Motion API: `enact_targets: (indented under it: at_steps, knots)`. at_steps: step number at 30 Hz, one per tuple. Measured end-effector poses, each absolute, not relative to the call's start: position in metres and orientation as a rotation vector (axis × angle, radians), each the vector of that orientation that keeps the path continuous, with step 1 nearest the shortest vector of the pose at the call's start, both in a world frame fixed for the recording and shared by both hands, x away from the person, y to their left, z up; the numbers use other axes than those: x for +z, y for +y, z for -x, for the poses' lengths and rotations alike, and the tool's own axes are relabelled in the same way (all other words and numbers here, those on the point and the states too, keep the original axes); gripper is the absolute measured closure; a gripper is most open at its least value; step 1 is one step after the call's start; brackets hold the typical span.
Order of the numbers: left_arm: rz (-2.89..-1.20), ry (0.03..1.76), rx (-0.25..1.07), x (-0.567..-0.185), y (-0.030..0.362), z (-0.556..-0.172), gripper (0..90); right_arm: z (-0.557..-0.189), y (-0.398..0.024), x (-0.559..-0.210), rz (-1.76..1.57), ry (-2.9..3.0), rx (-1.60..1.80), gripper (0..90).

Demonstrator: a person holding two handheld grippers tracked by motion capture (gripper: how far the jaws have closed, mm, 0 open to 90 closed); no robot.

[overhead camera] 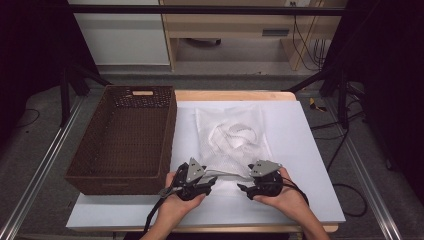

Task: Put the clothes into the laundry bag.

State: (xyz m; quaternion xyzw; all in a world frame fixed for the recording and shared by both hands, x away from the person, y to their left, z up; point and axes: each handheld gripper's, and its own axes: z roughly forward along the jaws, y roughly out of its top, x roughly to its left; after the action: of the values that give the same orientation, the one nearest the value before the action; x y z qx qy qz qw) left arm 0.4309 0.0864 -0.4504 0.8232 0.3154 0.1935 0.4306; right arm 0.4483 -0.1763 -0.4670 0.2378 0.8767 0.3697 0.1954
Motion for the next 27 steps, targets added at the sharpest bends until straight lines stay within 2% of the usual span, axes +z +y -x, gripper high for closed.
enact_targets:
  at_steps: [8, 14, 27]
  knots:
    - [-2.027, 0.809, 0.490, -0.449, 0.088, -0.432, 30.7, -0.450, -0.180, -0.462, -0.686, 2.448, 1.057, 8.4]
    - [-1.995, 0.857, 0.455, -0.449, 0.089, -0.434, 17.9, -0.451, -0.185, -0.460, -0.709, 2.420, 1.084, 8.0]
    - [-1.899, 0.881, 0.429, -0.427, 0.099, -0.436, 11.3, -0.458, -0.211, -0.442, -0.900, 2.191, 1.172, 7.2]
